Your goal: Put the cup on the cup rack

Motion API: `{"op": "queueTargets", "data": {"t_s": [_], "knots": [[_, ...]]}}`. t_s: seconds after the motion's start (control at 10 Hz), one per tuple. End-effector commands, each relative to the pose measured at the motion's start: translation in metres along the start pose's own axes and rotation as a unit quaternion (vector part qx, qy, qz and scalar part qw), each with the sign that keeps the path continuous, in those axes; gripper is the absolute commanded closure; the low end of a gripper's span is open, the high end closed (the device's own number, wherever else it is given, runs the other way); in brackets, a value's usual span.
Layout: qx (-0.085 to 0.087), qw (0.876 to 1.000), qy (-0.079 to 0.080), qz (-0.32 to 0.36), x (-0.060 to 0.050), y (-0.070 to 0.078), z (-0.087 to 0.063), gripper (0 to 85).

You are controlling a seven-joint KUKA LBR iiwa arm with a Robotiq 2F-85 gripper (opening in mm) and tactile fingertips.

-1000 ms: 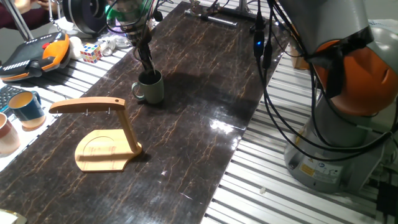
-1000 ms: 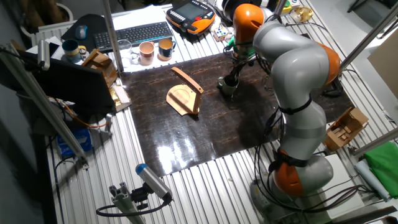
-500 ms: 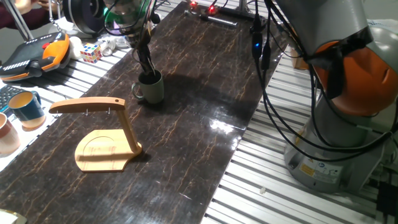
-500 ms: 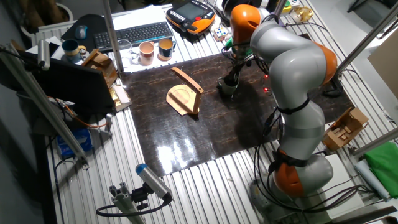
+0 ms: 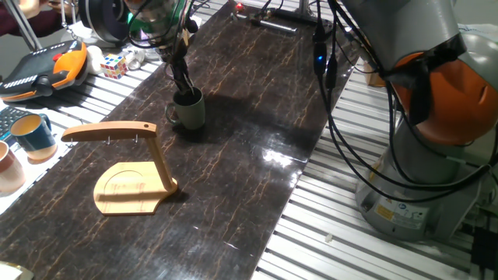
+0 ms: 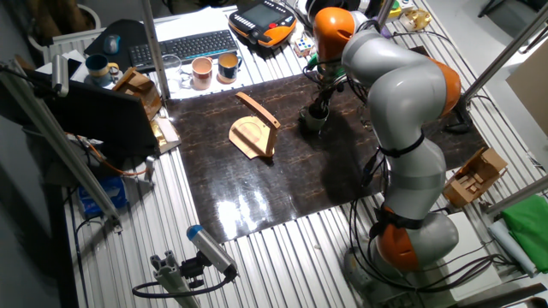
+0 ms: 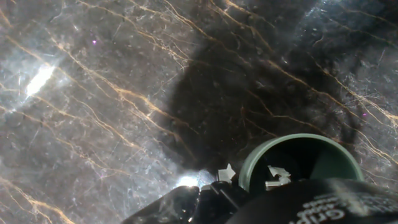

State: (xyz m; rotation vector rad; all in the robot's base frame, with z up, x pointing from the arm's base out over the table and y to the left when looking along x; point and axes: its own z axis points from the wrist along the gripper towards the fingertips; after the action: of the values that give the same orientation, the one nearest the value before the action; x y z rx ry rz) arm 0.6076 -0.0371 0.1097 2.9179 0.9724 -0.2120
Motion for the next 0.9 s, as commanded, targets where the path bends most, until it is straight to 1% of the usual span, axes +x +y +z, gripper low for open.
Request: {"op": "queueTargets", "data": {"t_s": [0.0,0.4,0.8], "knots": [[0.000,1.000,-0.002,0.001,0.0007,-0.0002,-0.0004,52.3],[-0.011,1.000,-0.011,-0.002,0.0038,-0.0012,-0.0028,52.3],[-0.017,1.000,-0.015,-0.006,0.0057,-0.0014,-0.0038,52.7]]}}
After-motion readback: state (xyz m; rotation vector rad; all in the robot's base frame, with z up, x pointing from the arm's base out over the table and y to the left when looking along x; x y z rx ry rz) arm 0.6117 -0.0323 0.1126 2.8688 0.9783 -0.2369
